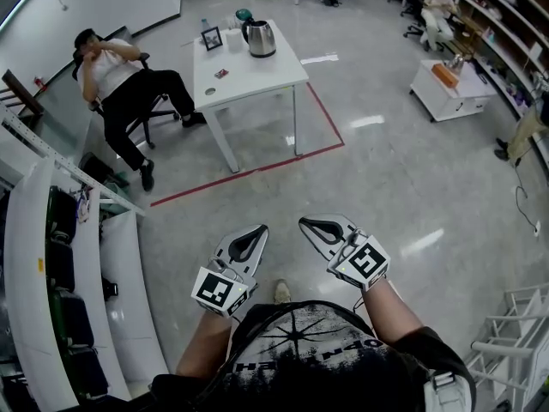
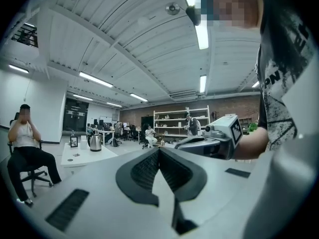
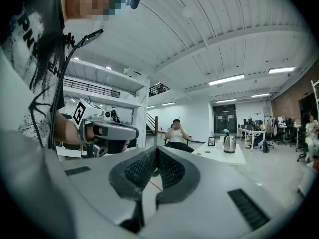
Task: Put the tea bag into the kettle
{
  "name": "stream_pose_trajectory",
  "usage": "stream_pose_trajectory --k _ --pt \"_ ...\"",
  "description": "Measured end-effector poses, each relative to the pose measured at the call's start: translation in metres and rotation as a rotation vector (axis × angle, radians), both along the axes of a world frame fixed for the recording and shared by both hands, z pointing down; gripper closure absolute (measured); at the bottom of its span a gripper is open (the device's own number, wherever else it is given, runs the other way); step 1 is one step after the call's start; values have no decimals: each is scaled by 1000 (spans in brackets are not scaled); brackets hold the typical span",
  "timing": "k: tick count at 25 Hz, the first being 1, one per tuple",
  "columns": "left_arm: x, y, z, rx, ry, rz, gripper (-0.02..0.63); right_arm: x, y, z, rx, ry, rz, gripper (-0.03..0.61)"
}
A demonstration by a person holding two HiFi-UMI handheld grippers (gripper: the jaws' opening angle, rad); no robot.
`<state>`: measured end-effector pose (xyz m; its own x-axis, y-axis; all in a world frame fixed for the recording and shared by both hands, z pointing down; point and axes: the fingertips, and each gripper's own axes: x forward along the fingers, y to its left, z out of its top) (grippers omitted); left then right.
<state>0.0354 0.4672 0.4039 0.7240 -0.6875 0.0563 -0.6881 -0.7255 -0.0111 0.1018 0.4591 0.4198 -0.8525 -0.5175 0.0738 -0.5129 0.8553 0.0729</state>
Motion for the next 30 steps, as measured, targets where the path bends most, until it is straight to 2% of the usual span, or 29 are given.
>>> stream_pose_trajectory --k 6,10,22,30 --pt "-19 -31 3 -6 11 18 606 -18 -30 2 -10 -10 33 568" --pt "-32 -48 6 -5 -11 41 606 -35 -47 4 -5 -3 39 568" --pt "-81 -90 13 -5 17 57 606 -82 -91 7 13 -7 65 568" --pt "-87 -110 17 -21 47 60 606 -76 -108 8 6 13 113 568"
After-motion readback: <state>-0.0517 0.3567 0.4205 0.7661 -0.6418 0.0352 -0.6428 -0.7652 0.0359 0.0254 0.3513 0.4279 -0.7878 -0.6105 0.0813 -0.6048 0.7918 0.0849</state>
